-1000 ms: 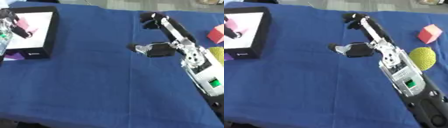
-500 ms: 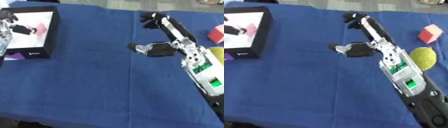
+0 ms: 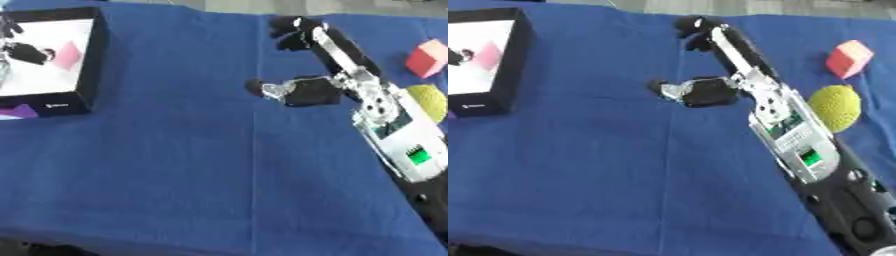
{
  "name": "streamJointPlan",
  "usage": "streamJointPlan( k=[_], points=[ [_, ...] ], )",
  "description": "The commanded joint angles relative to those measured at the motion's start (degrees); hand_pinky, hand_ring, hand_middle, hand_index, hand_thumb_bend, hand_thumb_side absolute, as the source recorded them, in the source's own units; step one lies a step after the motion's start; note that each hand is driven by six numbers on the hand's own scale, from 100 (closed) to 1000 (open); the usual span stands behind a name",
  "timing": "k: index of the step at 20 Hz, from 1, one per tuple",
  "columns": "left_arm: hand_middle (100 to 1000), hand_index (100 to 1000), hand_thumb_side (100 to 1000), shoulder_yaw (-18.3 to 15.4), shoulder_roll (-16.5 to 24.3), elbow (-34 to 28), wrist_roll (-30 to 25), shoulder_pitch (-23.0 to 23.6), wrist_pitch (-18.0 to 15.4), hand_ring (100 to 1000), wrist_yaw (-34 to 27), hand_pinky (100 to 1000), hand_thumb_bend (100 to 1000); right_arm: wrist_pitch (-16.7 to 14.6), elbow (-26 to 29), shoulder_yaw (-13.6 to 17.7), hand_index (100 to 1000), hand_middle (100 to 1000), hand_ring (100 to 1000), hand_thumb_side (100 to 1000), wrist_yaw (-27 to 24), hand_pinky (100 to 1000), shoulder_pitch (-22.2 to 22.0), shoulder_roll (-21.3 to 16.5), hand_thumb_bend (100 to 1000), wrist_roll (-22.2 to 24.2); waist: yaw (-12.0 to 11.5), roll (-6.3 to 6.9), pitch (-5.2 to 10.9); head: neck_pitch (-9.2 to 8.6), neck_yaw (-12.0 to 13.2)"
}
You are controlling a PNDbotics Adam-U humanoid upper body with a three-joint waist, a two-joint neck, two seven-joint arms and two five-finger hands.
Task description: Pick up the objects with one hand, pass them to the other hand, and then place them into the box on the other side of the table.
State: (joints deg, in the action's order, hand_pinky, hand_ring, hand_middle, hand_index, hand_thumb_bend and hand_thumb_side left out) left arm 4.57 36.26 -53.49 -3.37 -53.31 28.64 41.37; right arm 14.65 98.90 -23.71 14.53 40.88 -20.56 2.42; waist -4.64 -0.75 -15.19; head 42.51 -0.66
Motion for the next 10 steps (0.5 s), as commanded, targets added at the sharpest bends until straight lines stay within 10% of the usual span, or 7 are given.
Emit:
streamJointPlan(
  k=[1,10],
  points=[
    [650,729,295,-1.1,2.6,-4.5,4.8,-0.1,-2.3,712,-6.5,809,255,0.2,0.8,0.9,865,762,763,315,0.0,835,1.2,-1.2,612,-0.5,0.0,0.31,1.76,0.69,-2.1],
    [635,721,396,1.6,3.9,-12.8,16.3,3.1,-8.4,697,-22.5,809,214,1.5,0.5,3.3,865,763,765,328,0.2,837,1.8,-3.9,547,-2.1,0.3,0.26,2.32,0.72,-5.8]
  ],
)
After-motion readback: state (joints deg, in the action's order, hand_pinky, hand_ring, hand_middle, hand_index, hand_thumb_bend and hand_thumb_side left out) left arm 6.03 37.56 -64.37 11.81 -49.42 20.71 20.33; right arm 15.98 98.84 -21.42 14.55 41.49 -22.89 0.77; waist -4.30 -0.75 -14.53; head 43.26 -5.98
